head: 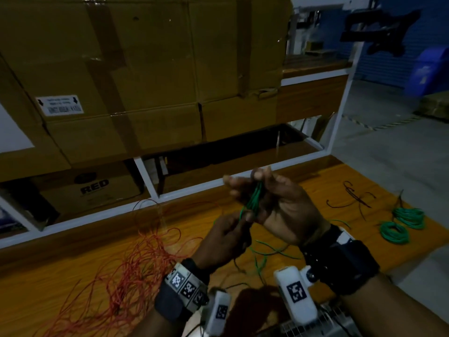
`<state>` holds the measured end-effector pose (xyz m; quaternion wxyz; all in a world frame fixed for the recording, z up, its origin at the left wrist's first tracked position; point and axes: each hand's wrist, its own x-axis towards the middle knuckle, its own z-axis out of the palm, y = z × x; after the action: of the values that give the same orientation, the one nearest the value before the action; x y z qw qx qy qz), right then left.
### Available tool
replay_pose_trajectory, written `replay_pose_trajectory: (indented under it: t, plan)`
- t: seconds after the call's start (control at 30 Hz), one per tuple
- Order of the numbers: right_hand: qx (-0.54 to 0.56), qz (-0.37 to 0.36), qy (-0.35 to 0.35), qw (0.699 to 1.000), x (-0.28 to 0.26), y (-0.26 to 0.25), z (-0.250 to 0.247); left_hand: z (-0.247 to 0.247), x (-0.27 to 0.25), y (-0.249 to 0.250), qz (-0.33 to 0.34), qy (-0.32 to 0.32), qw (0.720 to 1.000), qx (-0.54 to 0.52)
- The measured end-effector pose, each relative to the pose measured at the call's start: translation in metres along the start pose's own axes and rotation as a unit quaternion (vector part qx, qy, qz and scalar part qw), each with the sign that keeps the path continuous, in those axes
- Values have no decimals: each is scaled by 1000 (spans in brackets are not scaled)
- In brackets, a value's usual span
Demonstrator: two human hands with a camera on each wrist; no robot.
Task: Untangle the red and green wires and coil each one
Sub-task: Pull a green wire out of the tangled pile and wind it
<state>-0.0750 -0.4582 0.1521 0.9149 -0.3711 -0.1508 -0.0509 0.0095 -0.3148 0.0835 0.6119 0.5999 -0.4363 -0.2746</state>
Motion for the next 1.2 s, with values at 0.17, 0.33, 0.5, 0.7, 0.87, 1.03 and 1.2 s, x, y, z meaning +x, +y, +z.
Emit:
replay_pose_trajectory:
  t: [0.17,0.33,0.5,0.7,0.87,1.03,1.2]
  plan:
    - [-178,-145,196,953,-1,-3,-21,-5,-24,-22,-36,-20,995,94]
    - [-571,-136,214,781,-9,5,-39,-8,-28,-22,-60,1,991,122]
    - [-777,110,64,616,-23,30,-54,-18,-23,-2,0,41,957,288]
    - [-587,218,-38,779,-39,10,-39,-29,-20,14,5,44,993,109]
    - [-728,115,29,675,-40,-8,-45,-20,-14,18,-48,8,997,-58]
    - [-648,143,31,747,-54,-57,-52,-15,-11,6,-79,-87,985,125]
    - [-586,180,45,789,-68,-52,-68,-12,-9,-7,-33,-44,942,331]
